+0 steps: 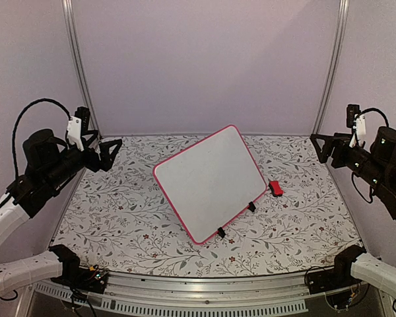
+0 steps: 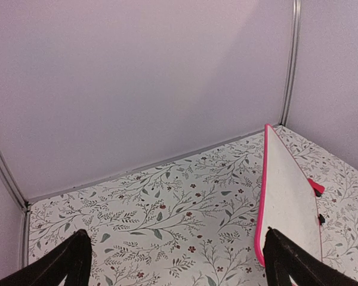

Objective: Erase the whiteboard
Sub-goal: Reset both arms

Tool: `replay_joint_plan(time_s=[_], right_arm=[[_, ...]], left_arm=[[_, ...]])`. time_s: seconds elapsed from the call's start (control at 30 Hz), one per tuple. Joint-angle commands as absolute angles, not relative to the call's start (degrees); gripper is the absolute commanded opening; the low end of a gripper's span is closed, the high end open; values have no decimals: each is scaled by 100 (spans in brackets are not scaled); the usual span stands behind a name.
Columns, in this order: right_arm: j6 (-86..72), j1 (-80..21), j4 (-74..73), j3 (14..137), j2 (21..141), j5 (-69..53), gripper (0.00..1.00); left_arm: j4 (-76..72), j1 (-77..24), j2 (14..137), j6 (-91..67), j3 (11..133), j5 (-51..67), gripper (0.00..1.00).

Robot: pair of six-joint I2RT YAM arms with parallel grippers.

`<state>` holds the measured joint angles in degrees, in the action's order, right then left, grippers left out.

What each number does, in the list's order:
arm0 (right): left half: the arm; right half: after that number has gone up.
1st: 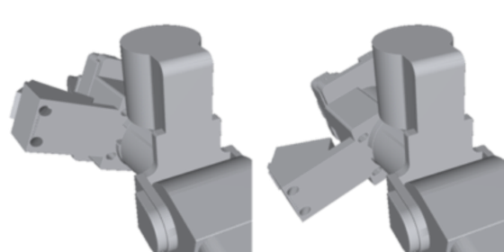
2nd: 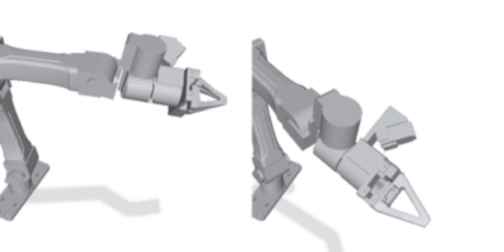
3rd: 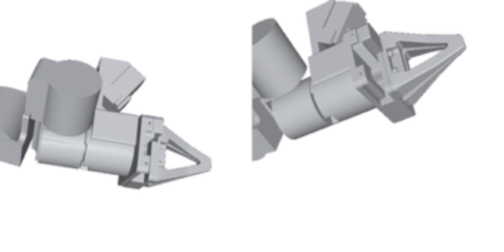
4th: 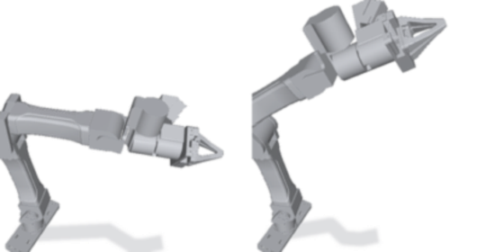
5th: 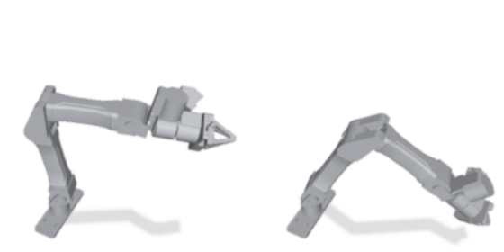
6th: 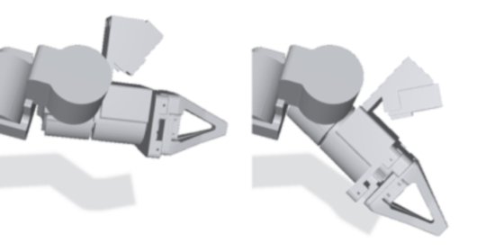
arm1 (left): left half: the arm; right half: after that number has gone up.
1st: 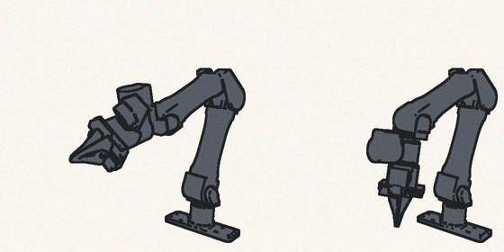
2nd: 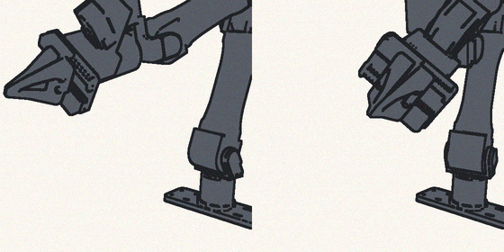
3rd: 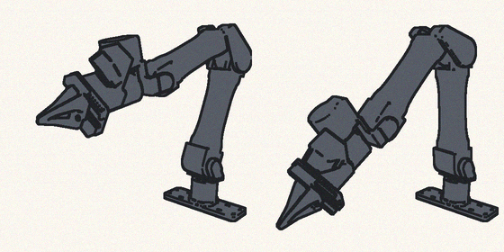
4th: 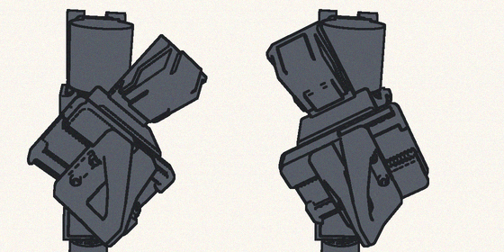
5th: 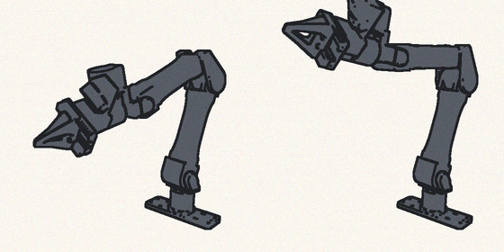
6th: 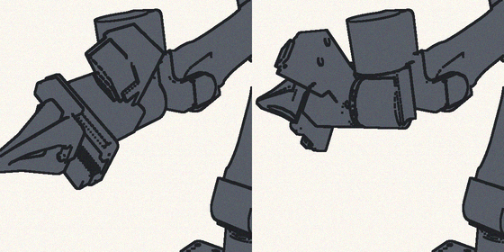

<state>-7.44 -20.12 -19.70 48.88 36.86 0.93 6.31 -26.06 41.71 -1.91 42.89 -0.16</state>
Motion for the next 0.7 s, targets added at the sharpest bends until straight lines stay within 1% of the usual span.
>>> replay_joint_plan(time_s=[0.0,0.67], right_arm=[[-740,-2012,-1966,4888,3677,58,99],[-803,-2009,-1992,4887,3703,206,99]], left_arm=[[622,-2606,4176,-191,4324,21,100],[540,-2596,4117,-190,4247,-74,100]])
